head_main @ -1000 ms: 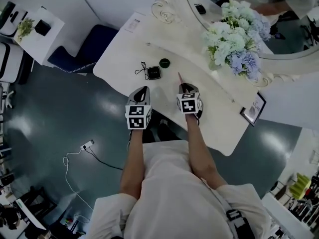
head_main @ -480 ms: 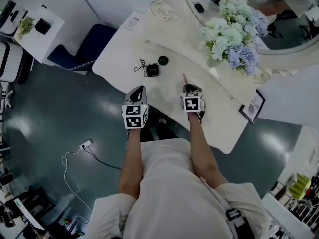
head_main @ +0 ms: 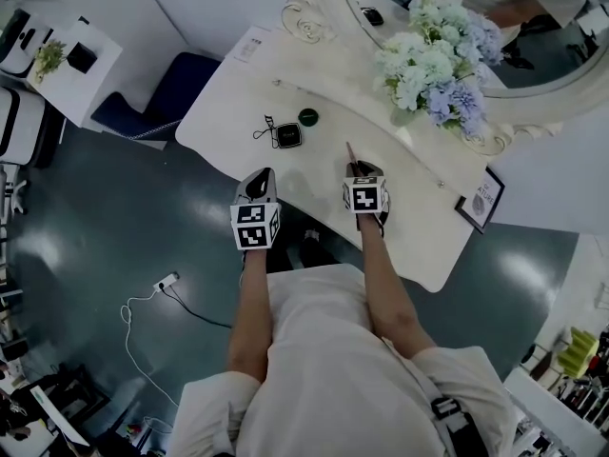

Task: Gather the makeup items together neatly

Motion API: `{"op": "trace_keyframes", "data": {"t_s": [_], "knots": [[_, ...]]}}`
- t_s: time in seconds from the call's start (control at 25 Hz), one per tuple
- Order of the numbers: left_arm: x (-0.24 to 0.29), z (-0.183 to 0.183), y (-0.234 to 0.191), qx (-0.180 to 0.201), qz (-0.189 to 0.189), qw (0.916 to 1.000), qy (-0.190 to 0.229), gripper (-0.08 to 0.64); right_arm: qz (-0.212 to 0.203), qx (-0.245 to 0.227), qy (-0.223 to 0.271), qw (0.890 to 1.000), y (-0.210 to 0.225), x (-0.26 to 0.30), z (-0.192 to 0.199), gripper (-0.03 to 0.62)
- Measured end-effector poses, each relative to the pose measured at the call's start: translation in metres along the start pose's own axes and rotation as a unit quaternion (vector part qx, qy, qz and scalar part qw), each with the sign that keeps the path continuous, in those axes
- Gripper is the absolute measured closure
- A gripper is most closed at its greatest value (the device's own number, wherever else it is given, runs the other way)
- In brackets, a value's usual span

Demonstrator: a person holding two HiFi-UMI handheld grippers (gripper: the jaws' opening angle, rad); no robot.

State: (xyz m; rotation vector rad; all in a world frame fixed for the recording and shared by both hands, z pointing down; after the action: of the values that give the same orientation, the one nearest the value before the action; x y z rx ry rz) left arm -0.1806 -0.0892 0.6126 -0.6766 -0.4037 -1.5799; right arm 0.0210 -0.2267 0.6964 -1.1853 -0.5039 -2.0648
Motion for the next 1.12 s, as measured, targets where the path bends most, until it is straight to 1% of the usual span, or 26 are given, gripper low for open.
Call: {"op": "trace_keyframes", "data": {"t_s": [0.12, 0.28, 0.36, 0.48, 0.64, 0.88, 1.0, 1.12], "knots": [[0.002, -0.001, 0.002, 0.0, 0.002, 1.0, 0.002, 0.545, 0.0, -0.017, 0.001, 1.0, 0.0, -0.006, -0.005, 0.482], [0.002, -0.004, 0.002, -0.001, 0.004, 1.0, 0.006, 0.545, -0.011, -0.03, 0.025, 0.999, -0.004, -0.014, -0.024, 0.483], [0.003, -0.006, 0.002, -0.004, 0.006, 0.9999, 0.009, 0.545, -0.021, -0.054, 0.034, 0.998, -0.009, -0.014, -0.038, 0.483], [0.003, -0.007, 0.001, -0.006, 0.005, 0.9999, 0.011, 0.545, -0.039, -0.106, 0.047, 0.992, -0.023, -0.015, -0.066, 0.482], [0.004, -0.01, -0.001, -0.006, 0.003, 0.9999, 0.013, 0.545, -0.058, -0.2, 0.052, 0.977, -0.037, -0.009, -0.095, 0.482], [0.01, -0.022, -0.005, -0.001, 0.0, 0.9999, 0.015, 0.545, -0.089, -0.287, 0.054, 0.952, -0.061, 0.004, -0.13, 0.483], [0.016, -0.032, -0.007, 0.004, -0.001, 0.9998, 0.017, 0.545, -0.104, -0.332, 0.049, 0.936, -0.075, 0.011, -0.143, 0.483], [0.019, -0.039, -0.012, 0.0, -0.006, 0.9998, 0.017, 0.545, -0.113, -0.381, 0.039, 0.917, -0.085, 0.021, -0.155, 0.483]]}}
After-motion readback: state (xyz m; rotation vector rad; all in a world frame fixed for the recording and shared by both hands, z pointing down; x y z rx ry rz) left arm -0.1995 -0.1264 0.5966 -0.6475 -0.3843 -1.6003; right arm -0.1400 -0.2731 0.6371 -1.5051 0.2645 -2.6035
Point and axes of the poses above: the fingertips, and each gripper's own axes: x forward along the fingers, y to its right, z out of its underside, the point moved 3 cm from there along -x, backward along the fingers, and after that the axes turned 8 degrees about -y, right-handed, at the moved point
